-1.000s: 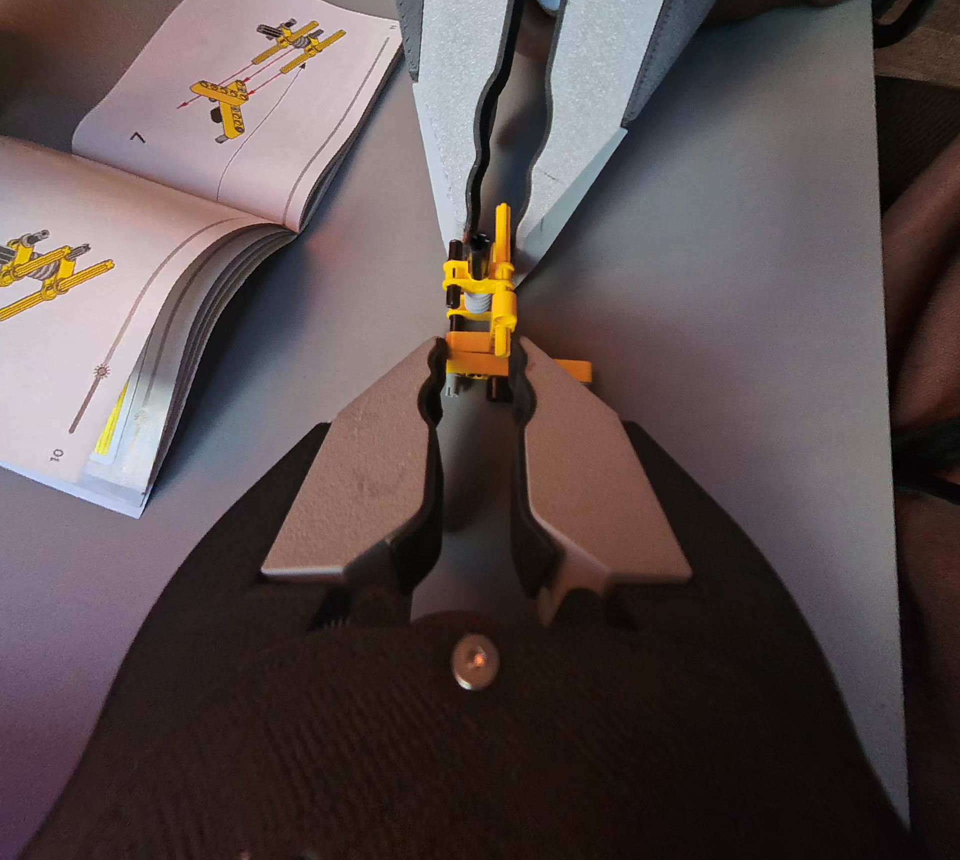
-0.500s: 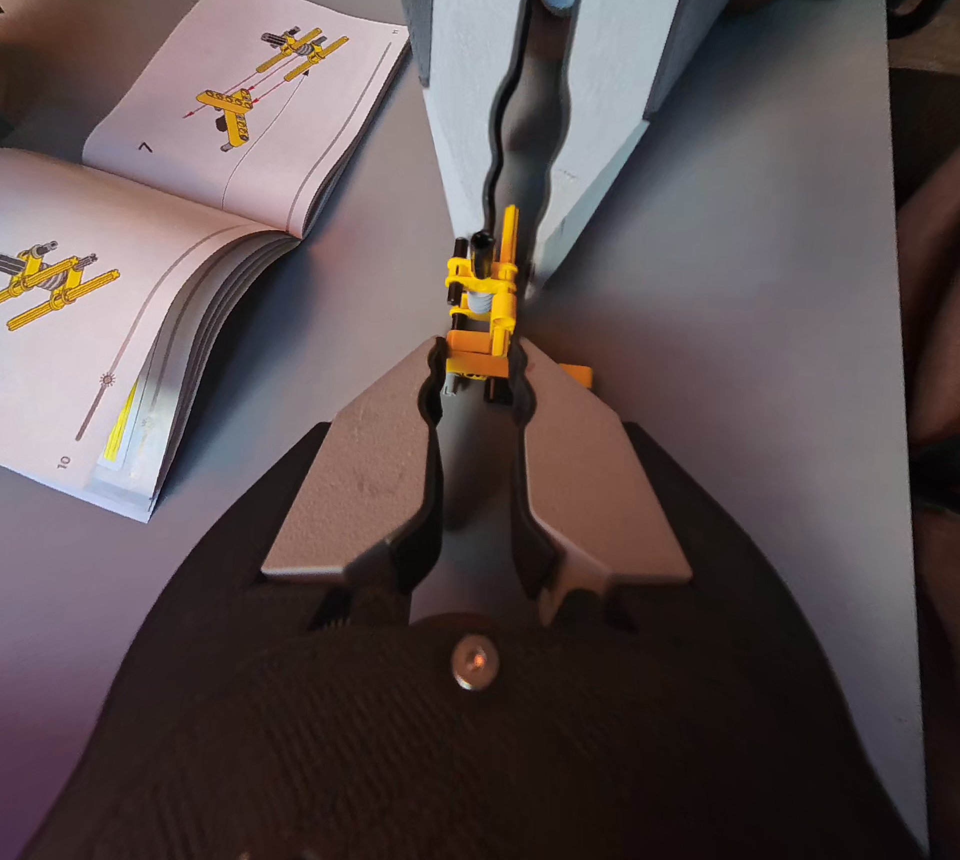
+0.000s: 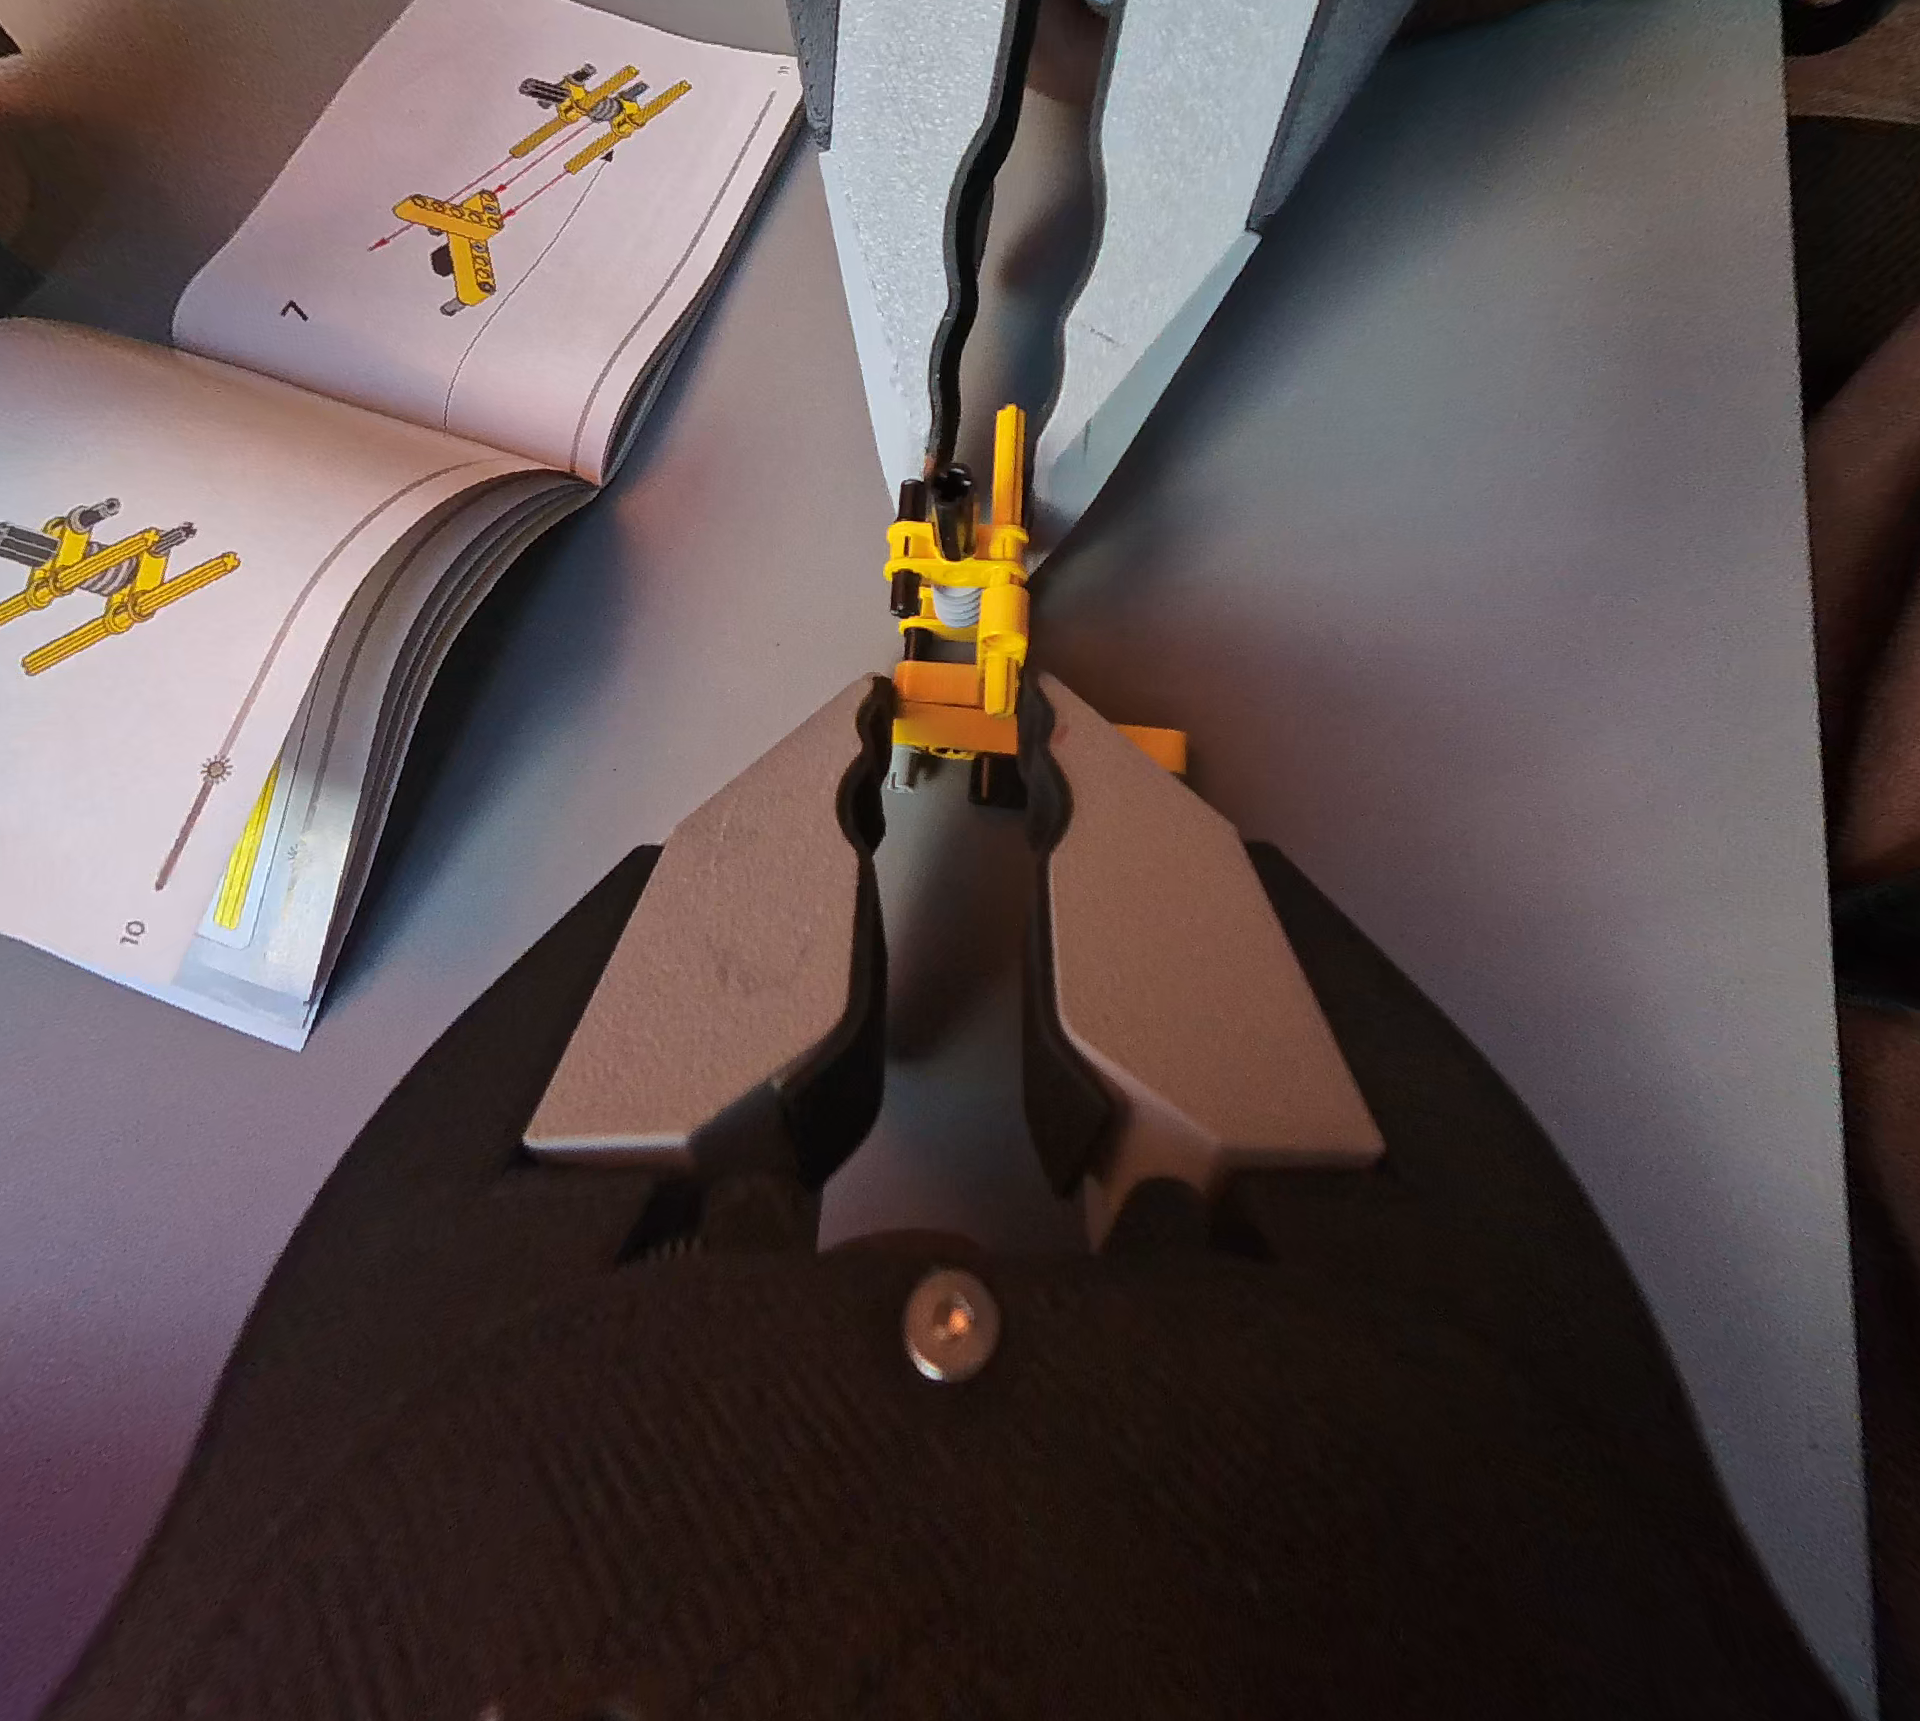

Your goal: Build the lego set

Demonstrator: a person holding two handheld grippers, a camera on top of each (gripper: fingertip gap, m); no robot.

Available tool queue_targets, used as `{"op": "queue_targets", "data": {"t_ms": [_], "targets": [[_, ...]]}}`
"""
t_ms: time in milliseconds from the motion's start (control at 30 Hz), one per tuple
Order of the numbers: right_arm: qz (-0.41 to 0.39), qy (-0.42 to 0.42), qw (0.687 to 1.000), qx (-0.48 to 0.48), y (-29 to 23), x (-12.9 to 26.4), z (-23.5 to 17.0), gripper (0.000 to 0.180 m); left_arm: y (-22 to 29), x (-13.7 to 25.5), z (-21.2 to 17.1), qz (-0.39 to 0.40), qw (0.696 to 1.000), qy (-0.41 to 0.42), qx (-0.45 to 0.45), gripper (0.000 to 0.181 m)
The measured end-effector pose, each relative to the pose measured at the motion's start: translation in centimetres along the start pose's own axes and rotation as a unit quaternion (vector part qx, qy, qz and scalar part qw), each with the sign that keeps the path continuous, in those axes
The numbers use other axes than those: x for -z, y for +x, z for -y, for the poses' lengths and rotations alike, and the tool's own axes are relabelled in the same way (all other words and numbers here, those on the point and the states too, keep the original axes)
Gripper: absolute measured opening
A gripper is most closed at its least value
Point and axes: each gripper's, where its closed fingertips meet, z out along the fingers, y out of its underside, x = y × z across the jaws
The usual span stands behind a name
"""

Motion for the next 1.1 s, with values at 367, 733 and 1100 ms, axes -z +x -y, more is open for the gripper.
{"op": "queue_targets", "data": {"t_ms": [367,733,1100], "targets": [[0.006,-0.004,1.0,-0.008,-0.03,-0.05,-0.18,0.013,0.02,-0.02,0.0,-0.002,1.0,0.0,0.001,0.022],[0.021,-0.007,1.0,-0.017,-0.04,-0.08,-0.13,0.013,0.04,-0.06,0.03,-0.003,1.0,-0.002,-0.001,0.022],[0.025,-0.01,1.0,-0.004,-0.06,-0.17,-0.05,0.013,0.08,-0.04,0.03,-0.003,1.0,-0.003,-0.009,0.021]]}}
